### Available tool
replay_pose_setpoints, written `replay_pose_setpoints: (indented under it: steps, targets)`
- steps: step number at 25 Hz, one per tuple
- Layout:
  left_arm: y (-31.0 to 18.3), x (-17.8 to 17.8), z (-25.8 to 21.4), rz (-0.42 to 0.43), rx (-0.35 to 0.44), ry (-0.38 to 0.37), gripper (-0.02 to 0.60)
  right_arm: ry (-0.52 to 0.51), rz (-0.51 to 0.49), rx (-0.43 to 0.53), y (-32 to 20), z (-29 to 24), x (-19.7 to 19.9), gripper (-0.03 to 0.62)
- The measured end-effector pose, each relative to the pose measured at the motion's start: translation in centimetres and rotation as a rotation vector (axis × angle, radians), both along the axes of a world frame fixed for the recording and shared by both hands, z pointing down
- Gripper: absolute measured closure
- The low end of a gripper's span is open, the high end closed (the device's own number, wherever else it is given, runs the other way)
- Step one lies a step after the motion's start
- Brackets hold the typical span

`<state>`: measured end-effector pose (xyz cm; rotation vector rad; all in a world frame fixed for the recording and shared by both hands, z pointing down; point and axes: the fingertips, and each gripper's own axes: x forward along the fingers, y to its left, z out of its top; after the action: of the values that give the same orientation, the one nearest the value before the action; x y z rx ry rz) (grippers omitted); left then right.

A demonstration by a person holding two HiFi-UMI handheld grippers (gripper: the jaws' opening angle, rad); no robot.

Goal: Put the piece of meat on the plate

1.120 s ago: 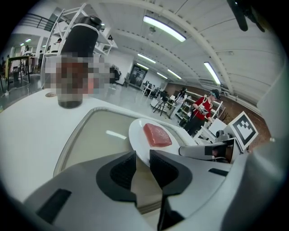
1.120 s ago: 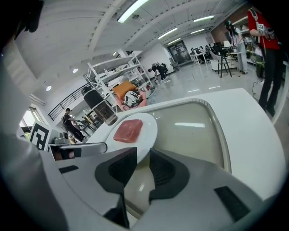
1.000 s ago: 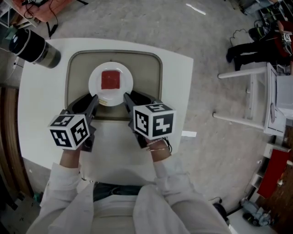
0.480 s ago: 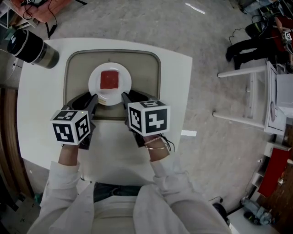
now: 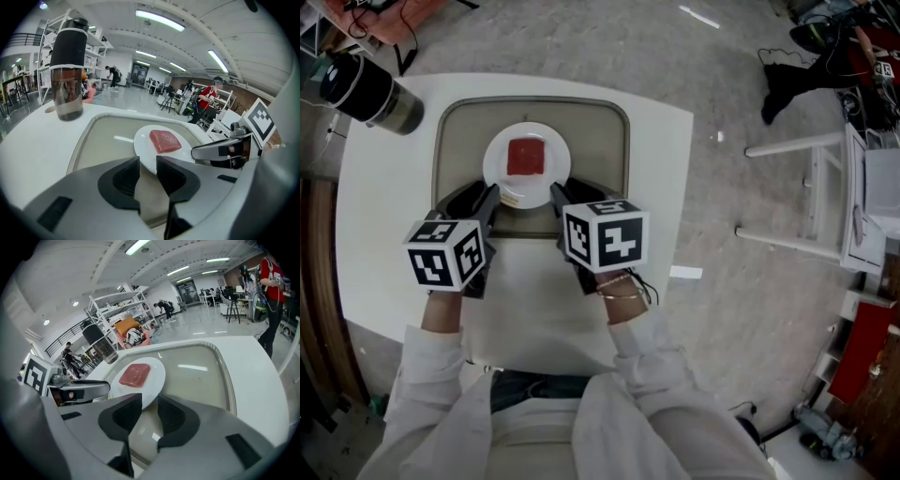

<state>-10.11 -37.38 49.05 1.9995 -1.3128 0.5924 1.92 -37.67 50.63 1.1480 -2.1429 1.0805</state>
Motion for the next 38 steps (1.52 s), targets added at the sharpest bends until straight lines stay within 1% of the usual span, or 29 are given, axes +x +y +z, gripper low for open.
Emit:
replay_pose_setpoints:
  steps: [3, 6, 9, 14, 18, 21, 24, 26, 28, 31, 33, 35, 38]
  targets:
    - [0.2, -0.1, -0.5, 0.002, 0.016, -0.007, 0.486, 0.022, -0.001, 0.015, 0.4, -0.4, 0.1, 0.500]
    - [0.6, -0.4, -1.5, 0.013, 0.034, 0.012, 0.486, 0.019, 0.009, 0.034, 0.9, -1.6, -0.3, 0.500]
    - [1.2, -0.5, -3.1, 0.029, 0.072, 0.019, 0.486, 0.014, 0.024, 0.078, 1.6, -3.4, -0.5, 0.500]
    - [3.2, -0.5, -6.3, 0.049, 0.143, 0.041, 0.488, -0.022, 0.064, 0.166, 3.6, -7.2, -0.3, 0.502]
    - [6.3, -0.2, -9.0, 0.089, 0.185, 0.072, 0.488, -0.060, 0.074, 0.250, 6.5, -10.6, -0.6, 0.503]
    - [8.7, -0.1, -10.8, 0.115, 0.217, 0.108, 0.489, -0.098, 0.074, 0.322, 8.9, -13.2, -1.2, 0.537]
    - [11.4, 0.1, -12.6, 0.141, 0.251, 0.129, 0.489, -0.132, 0.071, 0.403, 11.5, -15.9, -1.7, 0.552]
    - [13.4, 0.4, -14.1, 0.160, 0.274, 0.162, 0.489, -0.155, 0.062, 0.447, 13.3, -17.8, -2.1, 0.557]
    - [15.2, 0.3, -15.8, 0.182, 0.312, 0.193, 0.489, -0.155, 0.044, 0.483, 15.1, -19.2, -2.6, 0.559]
    - [17.4, 0.2, -18.1, 0.202, 0.385, 0.222, 0.508, -0.160, 0.030, 0.525, 17.5, -21.1, -3.0, 0.560]
    - [18.8, 0.2, -19.2, 0.202, 0.429, 0.244, 0.545, -0.164, 0.019, 0.542, 19.2, -21.9, -3.2, 0.562]
    - [20.2, 0.3, -19.8, 0.205, 0.452, 0.264, 0.557, -0.157, 0.002, 0.552, 20.8, -22.3, -3.5, 0.562]
    - [22.0, 0.4, -20.0, 0.223, 0.458, 0.273, 0.561, -0.159, -0.027, 0.579, 22.8, -22.7, -4.1, 0.566]
